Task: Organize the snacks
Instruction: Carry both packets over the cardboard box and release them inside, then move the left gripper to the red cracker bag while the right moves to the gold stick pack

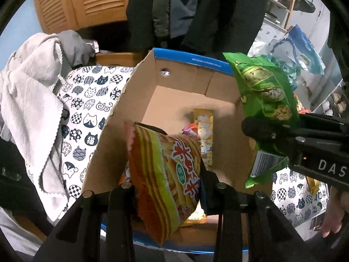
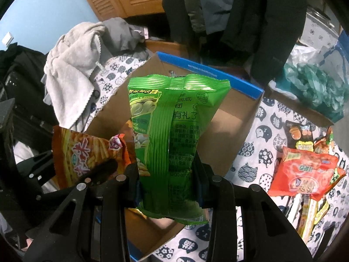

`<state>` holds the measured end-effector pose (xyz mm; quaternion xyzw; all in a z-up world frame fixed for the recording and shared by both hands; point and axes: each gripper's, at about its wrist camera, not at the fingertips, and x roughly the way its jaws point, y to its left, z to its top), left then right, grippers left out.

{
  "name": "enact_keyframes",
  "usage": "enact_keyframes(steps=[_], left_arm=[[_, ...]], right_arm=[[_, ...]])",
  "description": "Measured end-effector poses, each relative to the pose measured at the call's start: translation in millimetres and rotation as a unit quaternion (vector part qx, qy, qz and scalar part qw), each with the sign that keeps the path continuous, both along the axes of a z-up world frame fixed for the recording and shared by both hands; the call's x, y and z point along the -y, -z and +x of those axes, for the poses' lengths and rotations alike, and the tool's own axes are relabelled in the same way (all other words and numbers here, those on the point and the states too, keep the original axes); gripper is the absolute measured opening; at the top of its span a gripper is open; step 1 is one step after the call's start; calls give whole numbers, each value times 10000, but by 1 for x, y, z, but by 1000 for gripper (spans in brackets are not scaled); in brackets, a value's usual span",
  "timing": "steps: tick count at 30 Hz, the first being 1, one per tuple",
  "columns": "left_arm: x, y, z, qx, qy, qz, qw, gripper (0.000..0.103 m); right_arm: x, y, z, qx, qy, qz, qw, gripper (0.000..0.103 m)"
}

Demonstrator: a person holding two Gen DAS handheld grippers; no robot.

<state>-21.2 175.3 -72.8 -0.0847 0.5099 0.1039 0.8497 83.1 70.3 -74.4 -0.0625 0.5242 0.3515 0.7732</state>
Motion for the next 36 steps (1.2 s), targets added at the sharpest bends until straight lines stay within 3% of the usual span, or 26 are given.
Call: enact_keyframes(steps=[2, 5, 9, 12, 14, 16, 21, 36], left_arm=[[0, 1, 1, -53, -40, 48, 10000, 42], [1, -1, 1, -42, -74, 142, 9999, 60], [3, -7, 0, 113, -85, 134, 9998, 66], [4, -7, 1, 141, -79, 64, 9998, 68], [5, -7, 2, 149, -44, -13, 9999, 68], [9, -9, 3, 168, 4, -63, 9998, 68], [20, -14, 4, 272, 143, 16, 9995, 75], [77, -21, 15, 368, 852, 347, 9951, 79]], right_arm=[[1, 0, 1, -31, 15, 38, 10000, 36], [3, -2, 2, -52, 15, 94, 9999, 36], [6, -7, 1, -11, 49, 141, 9999, 36], [11, -10, 1, 48, 83, 120, 9999, 40], [14, -11, 0, 73, 105, 96, 9999, 53], [18, -11, -2, 125, 116, 26, 9999, 58], [37, -11, -3, 155, 204, -47, 9997, 59], [123, -7, -2, 174, 787, -223, 9965, 60]])
